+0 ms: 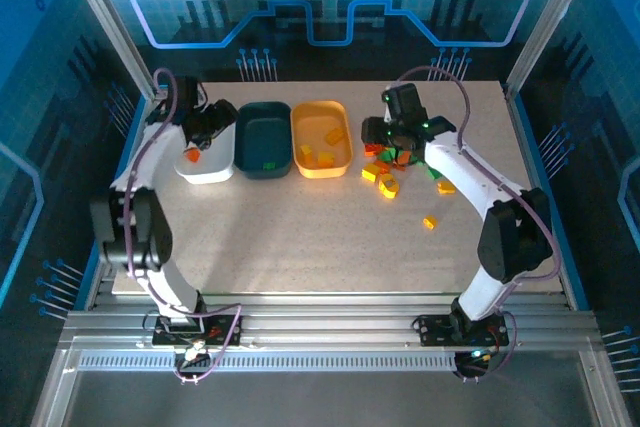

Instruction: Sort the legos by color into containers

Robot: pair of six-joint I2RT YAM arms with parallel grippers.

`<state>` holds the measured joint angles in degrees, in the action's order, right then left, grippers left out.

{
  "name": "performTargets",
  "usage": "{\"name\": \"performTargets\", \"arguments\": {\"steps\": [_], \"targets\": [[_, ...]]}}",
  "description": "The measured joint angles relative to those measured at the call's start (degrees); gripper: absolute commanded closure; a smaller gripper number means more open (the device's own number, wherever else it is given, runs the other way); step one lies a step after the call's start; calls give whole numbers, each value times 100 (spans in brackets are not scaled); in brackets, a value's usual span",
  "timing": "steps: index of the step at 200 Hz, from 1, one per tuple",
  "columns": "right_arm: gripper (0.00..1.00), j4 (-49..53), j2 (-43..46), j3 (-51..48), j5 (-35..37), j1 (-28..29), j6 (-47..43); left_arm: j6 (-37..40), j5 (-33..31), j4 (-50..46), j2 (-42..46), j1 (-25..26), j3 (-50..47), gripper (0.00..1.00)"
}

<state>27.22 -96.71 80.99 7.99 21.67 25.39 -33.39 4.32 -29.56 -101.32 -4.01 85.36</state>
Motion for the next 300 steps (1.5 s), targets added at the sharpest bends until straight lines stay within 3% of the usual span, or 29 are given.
{"name": "performTargets", "arguments": {"steps": [23, 51, 95, 129, 178, 213, 240, 300], "targets": [[36, 90, -243, 37, -264, 13, -131, 378, -334, -424, -793, 42, 782, 25], [38, 177, -1080, 789, -481, 22, -275, 793, -352, -723, -1652, 79, 1552, 31], [45, 396, -2535, 2087, -566, 133, -382, 1211, -422, -1075, -2284, 168, 1902, 45], [57, 616, -3060, 2457, -400, 269, -328, 1386, -546, -1137, -2435, 195, 1912, 54], [74, 734, -3248, 2540, -4, 378, -94, 1545, -588, -1123, -2448, 278, 1912, 71], [82, 686, -3248, 2455, 286, 389, 168, 1626, -616, -1115, -2448, 468, 1912, 77], [85, 660, -3228, 2181, 560, 387, 328, 1714, -667, -1108, -2448, 686, 1912, 86], [86, 634, -2667, 1329, 975, 352, 595, 1875, -922, -1060, -2448, 1132, 1912, 92]]}}
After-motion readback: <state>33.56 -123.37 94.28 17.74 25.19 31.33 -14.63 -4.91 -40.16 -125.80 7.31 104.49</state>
